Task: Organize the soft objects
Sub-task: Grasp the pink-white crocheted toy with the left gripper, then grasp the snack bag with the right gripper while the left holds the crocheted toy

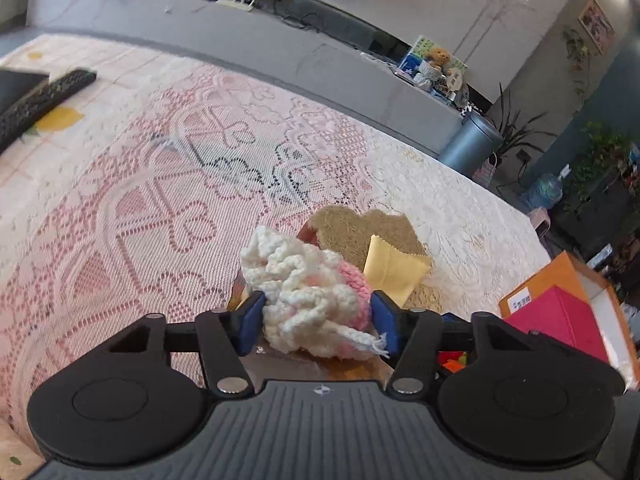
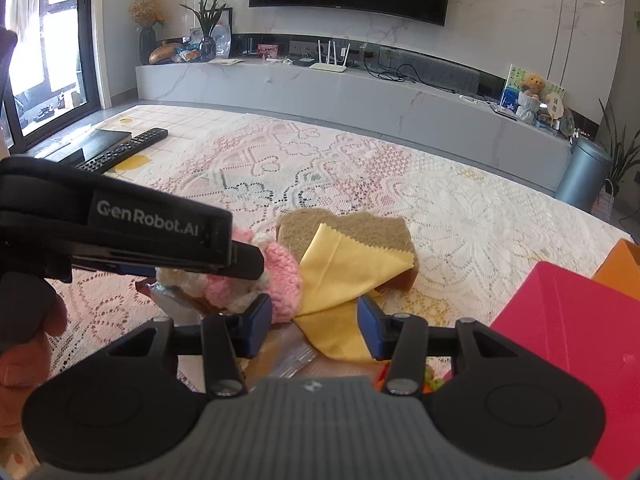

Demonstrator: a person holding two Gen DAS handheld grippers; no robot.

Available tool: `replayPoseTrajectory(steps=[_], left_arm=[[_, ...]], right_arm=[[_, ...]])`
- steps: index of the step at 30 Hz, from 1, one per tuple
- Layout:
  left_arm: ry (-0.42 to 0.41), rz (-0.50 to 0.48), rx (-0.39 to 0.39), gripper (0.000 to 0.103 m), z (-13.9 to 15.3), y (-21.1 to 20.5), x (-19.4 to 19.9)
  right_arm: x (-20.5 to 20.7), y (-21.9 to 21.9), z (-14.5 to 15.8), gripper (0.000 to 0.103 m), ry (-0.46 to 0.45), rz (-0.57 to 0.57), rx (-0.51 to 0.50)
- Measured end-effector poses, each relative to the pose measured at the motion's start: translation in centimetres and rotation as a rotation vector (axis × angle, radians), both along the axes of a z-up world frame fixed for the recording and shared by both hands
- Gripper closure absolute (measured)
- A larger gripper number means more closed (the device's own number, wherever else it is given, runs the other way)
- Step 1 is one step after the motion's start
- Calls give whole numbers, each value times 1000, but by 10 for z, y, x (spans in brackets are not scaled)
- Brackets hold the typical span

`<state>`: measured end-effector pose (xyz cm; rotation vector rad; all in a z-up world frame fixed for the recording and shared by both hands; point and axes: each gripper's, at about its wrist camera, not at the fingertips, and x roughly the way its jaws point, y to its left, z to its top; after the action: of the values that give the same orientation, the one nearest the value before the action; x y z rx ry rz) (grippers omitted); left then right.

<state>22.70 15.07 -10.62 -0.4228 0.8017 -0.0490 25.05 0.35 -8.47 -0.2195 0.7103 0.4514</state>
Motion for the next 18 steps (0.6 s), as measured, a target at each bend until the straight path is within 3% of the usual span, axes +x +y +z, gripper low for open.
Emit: replayPoseTrajectory(steps=[3, 6, 11, 14, 18], left_arm=[[-20, -3, 30, 62, 4, -3, -3], [-54, 28, 30, 69, 10, 1, -11], [-128, 161, 58, 69, 32, 16, -44], [-96, 236, 117, 69, 38, 21, -59], [-36, 278, 119, 69, 32, 28, -66]], right_arm=[[-1, 0, 0, 55, 1, -1, 1], [-3, 0, 1, 55, 2, -7, 5], [-16, -1, 5, 55, 8, 11, 31], [-26, 8, 5, 55, 2, 72, 30], [-32, 26, 2, 55, -11, 153, -6]])
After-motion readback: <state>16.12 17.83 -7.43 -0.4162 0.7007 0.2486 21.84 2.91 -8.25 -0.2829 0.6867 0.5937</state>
